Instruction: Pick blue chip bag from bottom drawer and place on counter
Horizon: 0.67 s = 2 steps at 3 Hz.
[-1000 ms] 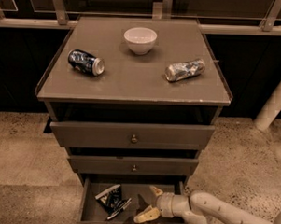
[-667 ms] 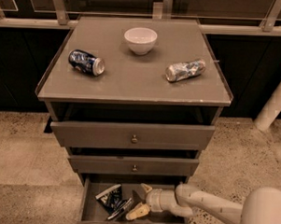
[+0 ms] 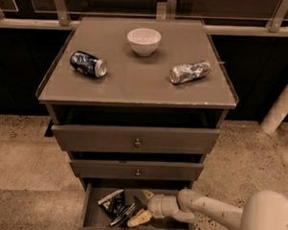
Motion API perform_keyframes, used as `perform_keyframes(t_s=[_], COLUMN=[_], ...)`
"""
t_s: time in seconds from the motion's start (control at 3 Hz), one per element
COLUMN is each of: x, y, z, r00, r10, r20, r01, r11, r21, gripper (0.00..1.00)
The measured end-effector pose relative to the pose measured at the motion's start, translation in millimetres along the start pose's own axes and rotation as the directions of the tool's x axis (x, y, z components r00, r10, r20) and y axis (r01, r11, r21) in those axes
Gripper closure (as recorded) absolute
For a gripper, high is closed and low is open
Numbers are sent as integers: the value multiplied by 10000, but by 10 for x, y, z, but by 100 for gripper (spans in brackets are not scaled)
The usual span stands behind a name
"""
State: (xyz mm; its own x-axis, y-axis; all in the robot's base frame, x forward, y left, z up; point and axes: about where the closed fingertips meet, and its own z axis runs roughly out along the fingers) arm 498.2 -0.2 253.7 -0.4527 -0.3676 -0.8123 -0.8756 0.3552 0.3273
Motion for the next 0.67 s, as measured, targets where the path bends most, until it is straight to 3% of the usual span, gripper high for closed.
perform_keyframes(t_s=[0.67], x=[20], y=[11], z=[437], r00=[9991], r10=[-399], r20=[-171], r01=[385], r11=[9965], r21=[-747], gripper=[0])
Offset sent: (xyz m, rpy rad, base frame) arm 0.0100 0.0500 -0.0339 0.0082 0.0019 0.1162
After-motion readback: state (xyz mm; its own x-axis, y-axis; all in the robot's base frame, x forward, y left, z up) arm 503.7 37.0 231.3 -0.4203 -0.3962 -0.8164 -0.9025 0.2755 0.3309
